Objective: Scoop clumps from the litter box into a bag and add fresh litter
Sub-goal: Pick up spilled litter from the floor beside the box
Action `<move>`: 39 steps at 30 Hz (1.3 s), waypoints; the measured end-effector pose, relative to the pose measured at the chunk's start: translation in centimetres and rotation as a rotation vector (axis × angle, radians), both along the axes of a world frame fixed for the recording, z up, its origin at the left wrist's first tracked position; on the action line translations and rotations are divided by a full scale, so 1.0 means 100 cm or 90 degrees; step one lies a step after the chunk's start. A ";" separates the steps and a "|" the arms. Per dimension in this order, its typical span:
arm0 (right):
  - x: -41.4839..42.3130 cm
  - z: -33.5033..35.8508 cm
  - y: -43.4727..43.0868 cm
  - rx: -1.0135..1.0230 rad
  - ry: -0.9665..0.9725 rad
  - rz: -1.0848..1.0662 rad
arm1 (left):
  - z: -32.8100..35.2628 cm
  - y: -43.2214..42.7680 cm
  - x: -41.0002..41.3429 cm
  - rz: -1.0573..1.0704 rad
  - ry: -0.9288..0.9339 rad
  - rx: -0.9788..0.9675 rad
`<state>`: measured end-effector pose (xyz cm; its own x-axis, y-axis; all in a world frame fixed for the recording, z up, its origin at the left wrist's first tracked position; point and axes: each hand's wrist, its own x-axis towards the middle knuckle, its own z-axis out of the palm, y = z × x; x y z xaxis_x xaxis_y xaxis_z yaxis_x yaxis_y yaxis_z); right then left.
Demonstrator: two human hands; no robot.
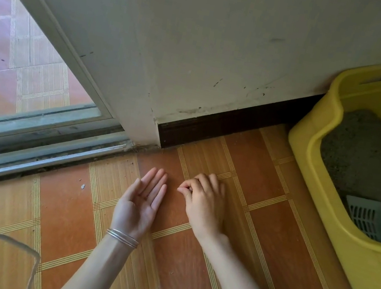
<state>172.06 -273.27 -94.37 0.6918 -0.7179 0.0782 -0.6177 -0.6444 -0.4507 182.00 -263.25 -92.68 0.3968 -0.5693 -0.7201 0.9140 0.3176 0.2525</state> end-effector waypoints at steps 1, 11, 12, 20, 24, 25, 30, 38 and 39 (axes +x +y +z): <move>0.000 0.005 0.000 0.037 -0.045 -0.010 | 0.002 -0.001 -0.003 -0.007 0.007 0.005; -0.047 0.008 -0.016 0.230 -0.189 -0.079 | 0.010 -0.016 -0.010 -0.023 0.048 -0.012; -0.049 0.006 -0.015 0.217 -0.168 -0.088 | 0.009 -0.014 -0.006 -0.007 0.043 -0.011; -0.017 0.000 -0.006 0.121 -0.095 -0.036 | 0.006 -0.011 0.000 0.004 0.018 0.007; -0.009 -0.002 -0.009 0.085 -0.085 -0.041 | 0.005 -0.012 0.000 -0.003 0.006 0.003; -0.008 -0.003 -0.009 0.069 -0.083 -0.043 | 0.005 -0.012 0.000 -0.006 0.004 0.003; -0.006 -0.006 -0.008 -0.095 0.020 0.000 | 0.004 -0.012 -0.002 -0.018 0.000 -0.004; -0.008 0.004 -0.012 -0.009 -0.025 -0.048 | 0.007 -0.021 -0.011 -0.039 0.006 0.002; -0.006 0.008 -0.011 0.043 -0.086 -0.029 | 0.007 -0.023 -0.013 -0.048 0.008 0.001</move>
<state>171.45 -274.41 -93.55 0.6455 -0.7545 0.1185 -0.5764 -0.5831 -0.5725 180.69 -265.55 -92.01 0.3439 -0.5957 -0.7259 0.9383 0.2474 0.2416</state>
